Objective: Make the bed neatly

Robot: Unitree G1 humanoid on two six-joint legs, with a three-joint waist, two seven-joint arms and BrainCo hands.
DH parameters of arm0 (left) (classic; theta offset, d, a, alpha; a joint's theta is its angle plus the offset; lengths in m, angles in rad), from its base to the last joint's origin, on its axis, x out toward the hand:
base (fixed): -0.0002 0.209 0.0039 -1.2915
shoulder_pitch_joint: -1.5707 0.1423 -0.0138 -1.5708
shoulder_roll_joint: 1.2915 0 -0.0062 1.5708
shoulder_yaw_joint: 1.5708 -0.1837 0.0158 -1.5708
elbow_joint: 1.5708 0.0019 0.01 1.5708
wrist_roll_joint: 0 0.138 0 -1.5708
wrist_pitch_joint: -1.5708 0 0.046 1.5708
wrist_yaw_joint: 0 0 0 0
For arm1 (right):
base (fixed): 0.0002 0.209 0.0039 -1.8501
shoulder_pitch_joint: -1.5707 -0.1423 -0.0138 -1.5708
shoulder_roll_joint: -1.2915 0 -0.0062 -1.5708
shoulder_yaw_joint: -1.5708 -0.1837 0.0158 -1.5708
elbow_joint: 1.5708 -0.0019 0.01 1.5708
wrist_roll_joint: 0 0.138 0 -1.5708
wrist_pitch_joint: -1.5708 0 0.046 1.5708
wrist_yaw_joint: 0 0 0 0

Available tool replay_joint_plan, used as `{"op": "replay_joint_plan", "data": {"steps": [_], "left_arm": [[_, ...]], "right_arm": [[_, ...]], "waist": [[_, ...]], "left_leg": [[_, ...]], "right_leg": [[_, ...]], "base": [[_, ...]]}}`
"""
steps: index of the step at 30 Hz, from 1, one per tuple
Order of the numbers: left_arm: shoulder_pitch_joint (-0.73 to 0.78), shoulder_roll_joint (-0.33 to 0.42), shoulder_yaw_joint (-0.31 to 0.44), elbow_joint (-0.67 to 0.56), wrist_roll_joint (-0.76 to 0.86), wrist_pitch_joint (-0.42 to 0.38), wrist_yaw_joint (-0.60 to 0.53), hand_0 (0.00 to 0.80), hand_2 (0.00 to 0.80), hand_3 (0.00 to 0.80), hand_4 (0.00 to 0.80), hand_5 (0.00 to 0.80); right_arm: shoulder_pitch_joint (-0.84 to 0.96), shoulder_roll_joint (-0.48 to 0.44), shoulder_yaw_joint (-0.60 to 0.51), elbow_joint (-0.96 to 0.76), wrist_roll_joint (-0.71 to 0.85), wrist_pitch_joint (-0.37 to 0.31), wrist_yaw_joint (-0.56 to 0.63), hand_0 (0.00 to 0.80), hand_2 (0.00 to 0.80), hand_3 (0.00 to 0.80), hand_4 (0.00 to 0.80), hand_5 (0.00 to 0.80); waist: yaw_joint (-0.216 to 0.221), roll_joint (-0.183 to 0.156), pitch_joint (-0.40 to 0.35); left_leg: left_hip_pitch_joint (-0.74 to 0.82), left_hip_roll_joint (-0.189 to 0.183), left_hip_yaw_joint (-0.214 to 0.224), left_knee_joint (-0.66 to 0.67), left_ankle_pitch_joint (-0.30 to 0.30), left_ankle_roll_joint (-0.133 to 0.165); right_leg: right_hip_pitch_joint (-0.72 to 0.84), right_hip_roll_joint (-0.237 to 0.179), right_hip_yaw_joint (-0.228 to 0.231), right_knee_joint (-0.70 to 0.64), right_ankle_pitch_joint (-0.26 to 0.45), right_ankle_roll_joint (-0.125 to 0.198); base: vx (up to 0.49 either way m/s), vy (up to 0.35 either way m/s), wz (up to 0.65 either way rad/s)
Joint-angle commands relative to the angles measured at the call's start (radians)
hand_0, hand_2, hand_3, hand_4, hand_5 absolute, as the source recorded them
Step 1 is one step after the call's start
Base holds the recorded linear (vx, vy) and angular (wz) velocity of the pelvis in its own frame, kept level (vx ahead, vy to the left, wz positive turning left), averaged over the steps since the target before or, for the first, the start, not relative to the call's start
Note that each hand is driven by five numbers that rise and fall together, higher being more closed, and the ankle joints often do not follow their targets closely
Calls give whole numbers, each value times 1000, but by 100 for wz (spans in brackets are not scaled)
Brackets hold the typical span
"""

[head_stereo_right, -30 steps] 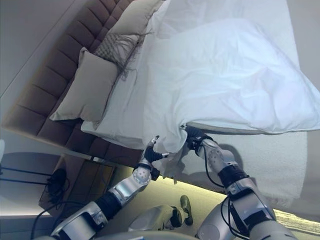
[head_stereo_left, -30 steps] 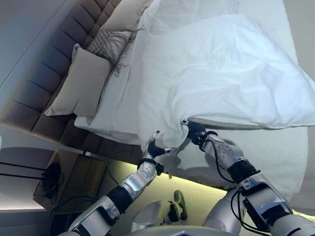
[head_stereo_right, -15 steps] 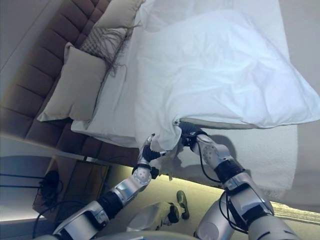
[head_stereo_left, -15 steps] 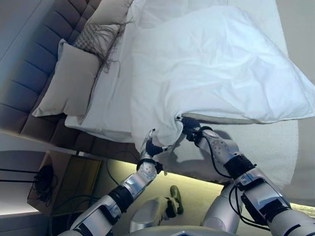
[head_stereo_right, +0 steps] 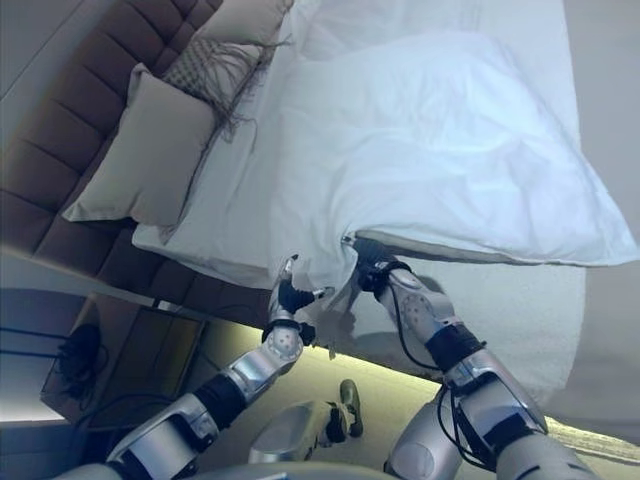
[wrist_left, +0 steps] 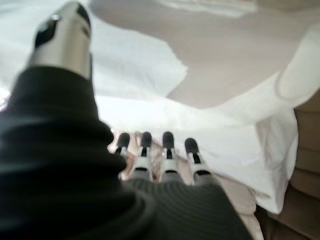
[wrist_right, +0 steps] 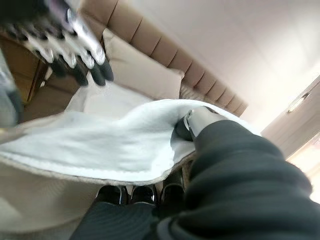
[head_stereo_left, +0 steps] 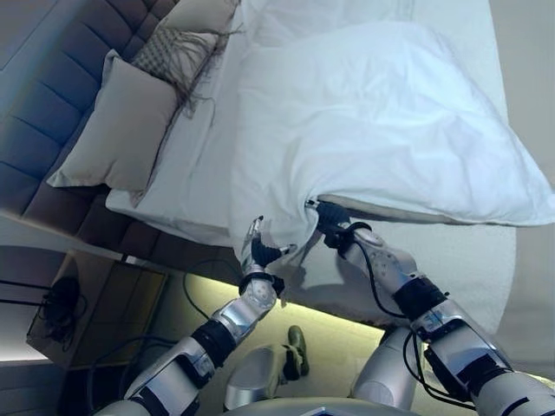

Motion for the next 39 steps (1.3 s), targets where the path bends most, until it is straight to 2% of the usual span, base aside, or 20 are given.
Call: {"op": "replay_joint_plan", "data": {"steps": [1, 8, 13, 16, 20, 26, 32, 39], "left_arm": [[-35, 21, 28, -84, 67, 11, 49, 0, 0, 0, 0, 0], [-3, 42, 35, -134, 104, 49, 19, 0, 0, 0, 0, 0], [0, 71, 32, -167, 139, 52, -53, 0, 0, 0, 0, 0], [-1, 76, 29, -184, 133, 59, -91, 0, 0, 0, 0, 0], [4, 67, 26, -214, 111, 74, -151, 0, 0, 0, 0, 0], [50, 74, 14, -263, 118, 99, -244, 0, 0, 0, 0, 0], [93, 116, 11, -309, 159, 84, -325, 0, 0, 0, 0, 0], [149, 151, 7, -343, 206, 41, -415, 0, 0, 0, 0, 0]], "right_arm": [[-22, 180, 31, -163, 57, -48, 67, 800, 800, 800, 800, 800], [54, 235, 73, -189, 12, -82, 98, 800, 800, 800, 800, 800], [83, 262, 94, -194, 22, -111, 105, 800, 800, 800, 800, 800], [93, 281, 110, -195, 12, -120, 88, 800, 800, 800, 800, 800], [105, 306, 110, -178, -6, -127, 70, 800, 800, 800, 800, 800], [123, 315, 87, -191, -19, -111, 48, 800, 800, 800, 800, 800], [126, 307, 47, -204, -46, -122, 47, 800, 800, 800, 800, 800], [130, 286, -10, -206, -64, -133, 45, 800, 800, 800, 800, 800]], "waist": [[27, -59, -43], [40, -81, -90], [63, -113, -120], [72, -119, -137], [81, -120, -152], [91, -124, -176], [108, -143, -173], [129, -156, -166]], "left_leg": [[-54, 64, -86, 70, 46, 20], [20, 69, -82, -24, 63, 26], [75, 83, -85, -93, 75, 23], [104, 85, -88, -114, 74, 23], [134, 77, -106, -112, 60, 28], [164, 80, -110, -128, 50, 34], [169, 98, -114, -117, 40, 29], [163, 97, -132, -80, 18, 30]], "right_leg": [[214, -52, -72, -461, 415, 99], [315, -16, -110, -544, 409, 111], [406, 9, -156, -597, 402, 123], [455, 20, -178, -621, 395, 124], [495, 19, -191, -621, 383, 123], [531, 30, -208, -637, 376, 131], [544, 32, -226, -641, 379, 139], [548, 18, -248, -632, 388, 144]], "base": [[93, -7, -2], [42, -48, -1], [32, -125, 3], [76, -59, 2], [99, -14, 7], [65, -35, 3], [3, -87, 4], [-13, -48, 6]]}}
